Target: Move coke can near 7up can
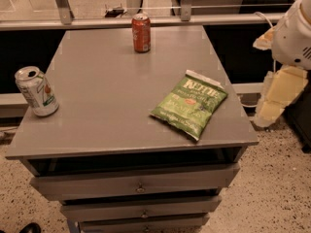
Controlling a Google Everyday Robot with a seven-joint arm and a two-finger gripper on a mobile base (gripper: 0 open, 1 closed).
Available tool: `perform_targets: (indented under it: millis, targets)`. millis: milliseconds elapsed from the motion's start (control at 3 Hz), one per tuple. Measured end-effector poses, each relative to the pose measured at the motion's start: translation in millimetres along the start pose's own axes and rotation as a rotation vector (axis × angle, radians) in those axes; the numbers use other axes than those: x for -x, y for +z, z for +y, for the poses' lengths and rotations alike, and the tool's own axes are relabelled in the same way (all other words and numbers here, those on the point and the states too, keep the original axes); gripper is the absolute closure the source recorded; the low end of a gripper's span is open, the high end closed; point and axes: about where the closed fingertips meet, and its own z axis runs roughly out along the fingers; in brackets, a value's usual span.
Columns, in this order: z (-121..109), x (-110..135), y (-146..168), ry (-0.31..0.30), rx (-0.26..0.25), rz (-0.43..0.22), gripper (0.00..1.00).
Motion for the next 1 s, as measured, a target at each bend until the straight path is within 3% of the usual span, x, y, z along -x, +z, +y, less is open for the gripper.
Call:
perform_targets:
  millis: [333,667,1000]
  targets:
    - [-33,18,29,0.021,-0.021,-0.094,0.0]
    - [-82,54,65,0.069,-0.062,-0.257,0.0]
    - [-108,85,82,0.099,-0.092,-0.379,0.0]
